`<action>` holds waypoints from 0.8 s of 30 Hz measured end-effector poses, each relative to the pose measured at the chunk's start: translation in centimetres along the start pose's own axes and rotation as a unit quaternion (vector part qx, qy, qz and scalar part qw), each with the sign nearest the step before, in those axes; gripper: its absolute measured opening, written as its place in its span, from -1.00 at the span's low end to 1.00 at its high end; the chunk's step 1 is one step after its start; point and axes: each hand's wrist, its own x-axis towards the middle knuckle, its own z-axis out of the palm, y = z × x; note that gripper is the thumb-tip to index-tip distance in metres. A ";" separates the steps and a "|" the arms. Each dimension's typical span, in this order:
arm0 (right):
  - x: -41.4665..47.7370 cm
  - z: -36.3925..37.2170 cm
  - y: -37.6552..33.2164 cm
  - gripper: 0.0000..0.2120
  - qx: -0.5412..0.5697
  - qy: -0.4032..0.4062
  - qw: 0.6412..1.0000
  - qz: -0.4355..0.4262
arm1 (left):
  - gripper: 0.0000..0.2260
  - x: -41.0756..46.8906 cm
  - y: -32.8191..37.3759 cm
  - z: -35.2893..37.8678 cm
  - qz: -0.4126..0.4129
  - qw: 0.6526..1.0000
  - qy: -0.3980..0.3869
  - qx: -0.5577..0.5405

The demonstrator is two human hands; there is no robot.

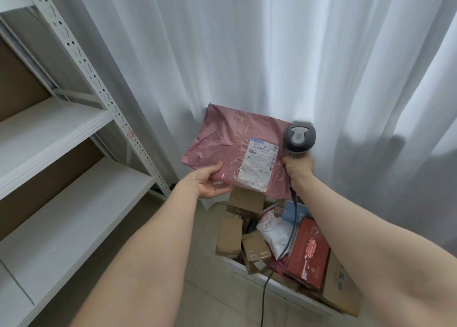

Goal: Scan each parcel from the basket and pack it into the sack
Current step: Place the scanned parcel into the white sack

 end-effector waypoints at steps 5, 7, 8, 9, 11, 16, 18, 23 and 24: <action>0.2 -0.6 0.1 -0.79 -0.037 0.006 0.999 0.009 | -0.87 0.5 -0.2 1.1 0.033 0.998 0.001 -0.052; 0.2 -0.9 0.3 -0.78 -0.044 0.005 0.999 0.019 | -0.87 0.9 -0.3 1.5 0.054 0.996 0.007 -0.070; 0.1 -1.1 0.3 -0.80 -0.057 0.009 0.998 0.020 | -0.88 1.0 -0.5 1.7 0.062 0.995 0.012 -0.079; 0.1 -1.4 0.2 -0.83 -0.066 0.010 0.998 0.018 | -0.90 1.2 -0.7 1.9 0.069 0.993 0.017 -0.089; -0.1 -1.8 0.0 -0.95 -0.044 -0.014 0.999 0.021 | -0.91 1.6 -1.4 2.1 0.079 0.990 0.026 -0.112; -1.5 -2.0 -1.1 -0.91 0.074 -0.153 0.979 0.112 | -0.90 2.4 -3.5 2.8 0.091 0.983 0.037 -0.152; -1.8 -2.1 -1.4 -0.88 0.092 -0.185 0.969 0.133 | -0.87 2.6 -4.0 2.7 0.094 0.980 0.035 -0.171; -2.4 -2.8 -1.9 -0.85 0.061 -0.235 0.960 0.136 | -0.92 2.9 -4.7 2.0 0.102 0.977 0.026 -0.185; -2.5 -2.9 -2.0 -0.86 0.055 -0.244 0.958 0.138 | -0.92 2.9 -4.7 1.8 0.104 0.977 0.025 -0.186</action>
